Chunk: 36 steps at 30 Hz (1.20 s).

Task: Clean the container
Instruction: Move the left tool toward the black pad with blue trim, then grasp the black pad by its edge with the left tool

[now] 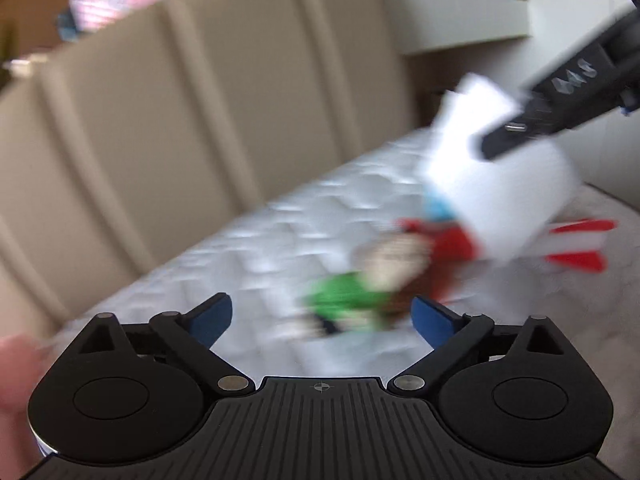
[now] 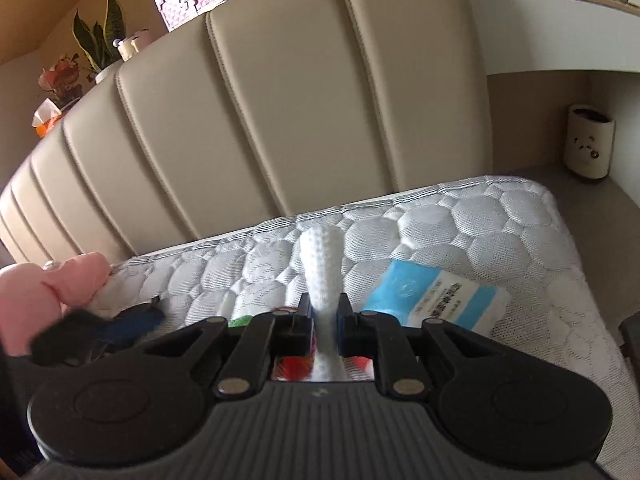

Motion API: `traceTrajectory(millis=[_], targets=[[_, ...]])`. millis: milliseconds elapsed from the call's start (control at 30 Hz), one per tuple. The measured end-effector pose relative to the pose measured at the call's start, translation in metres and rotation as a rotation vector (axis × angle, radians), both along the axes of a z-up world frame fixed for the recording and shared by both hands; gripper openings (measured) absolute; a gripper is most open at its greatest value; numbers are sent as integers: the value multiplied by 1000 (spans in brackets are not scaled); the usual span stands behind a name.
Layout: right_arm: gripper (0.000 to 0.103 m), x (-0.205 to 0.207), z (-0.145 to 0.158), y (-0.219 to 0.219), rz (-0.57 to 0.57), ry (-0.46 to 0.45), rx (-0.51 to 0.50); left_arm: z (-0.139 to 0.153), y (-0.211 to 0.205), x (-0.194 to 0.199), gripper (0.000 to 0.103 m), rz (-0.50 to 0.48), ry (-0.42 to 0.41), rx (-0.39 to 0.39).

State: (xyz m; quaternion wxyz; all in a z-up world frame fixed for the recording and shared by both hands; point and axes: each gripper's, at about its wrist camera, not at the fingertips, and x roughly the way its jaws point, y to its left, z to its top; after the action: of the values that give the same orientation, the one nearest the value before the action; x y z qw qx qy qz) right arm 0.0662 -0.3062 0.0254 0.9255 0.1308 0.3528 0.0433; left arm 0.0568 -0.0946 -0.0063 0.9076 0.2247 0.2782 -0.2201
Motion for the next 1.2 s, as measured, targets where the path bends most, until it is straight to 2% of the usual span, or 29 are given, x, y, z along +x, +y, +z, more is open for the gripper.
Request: traceTrajectory(millis=[67, 133, 167, 233, 300, 400, 467, 500, 533, 600, 667, 700, 767, 833, 933, 1067, 1133, 1167, 1200], targets=[[14, 0, -1, 6, 27, 8, 2, -2, 40, 2, 102, 96, -104, 74], [14, 1, -3, 14, 55, 17, -17, -19, 72, 10, 102, 175, -138, 186], [14, 2, -5, 19, 66, 23, -31, -31, 87, 19, 102, 216, -131, 233], [14, 4, -9, 26, 84, 43, -53, -52, 103, 29, 102, 266, -75, 266], [14, 6, -14, 32, 96, 64, -65, -57, 103, 33, 102, 238, -53, 257], [14, 8, -20, 39, 114, 87, -93, -66, 79, 32, 101, 191, -95, 333], [14, 9, -22, 44, 120, 98, -118, -74, 74, 35, 89, 189, -85, 332], [14, 10, -23, 46, 121, 101, -126, -79, 72, 39, 71, 200, -70, 334], [14, 10, -23, 47, 121, 105, -130, -80, 74, 41, 65, 213, -53, 339], [14, 10, -24, 47, 117, 111, -126, -82, 79, 46, 62, 243, -58, 328], [14, 11, -24, 45, 113, 116, -112, -83, 86, 56, 31, 298, -28, 287], [14, 12, -25, 44, 111, 119, -104, -77, 93, 60, 23, 329, 8, 229], [14, 14, -27, 42, 104, 128, -90, -62, 103, 63, 22, 367, 60, 75], [14, 15, -27, 39, 94, 131, -71, -46, 101, 57, 21, 333, 97, -42], [14, 13, -24, 34, 86, 116, -23, -25, 82, 35, 21, 190, 149, -121], [14, 8, -18, 34, 110, 87, 32, -25, 44, 0, 25, -11, 269, -45], [13, 6, -17, 36, 129, 81, 56, -32, 26, -14, 40, -84, 328, 41], [13, 5, -17, 37, 138, 81, 71, -28, 23, -20, 48, -79, 338, 60], [13, 5, -17, 37, 145, 83, 87, -25, 21, -27, 75, -73, 349, 78]])
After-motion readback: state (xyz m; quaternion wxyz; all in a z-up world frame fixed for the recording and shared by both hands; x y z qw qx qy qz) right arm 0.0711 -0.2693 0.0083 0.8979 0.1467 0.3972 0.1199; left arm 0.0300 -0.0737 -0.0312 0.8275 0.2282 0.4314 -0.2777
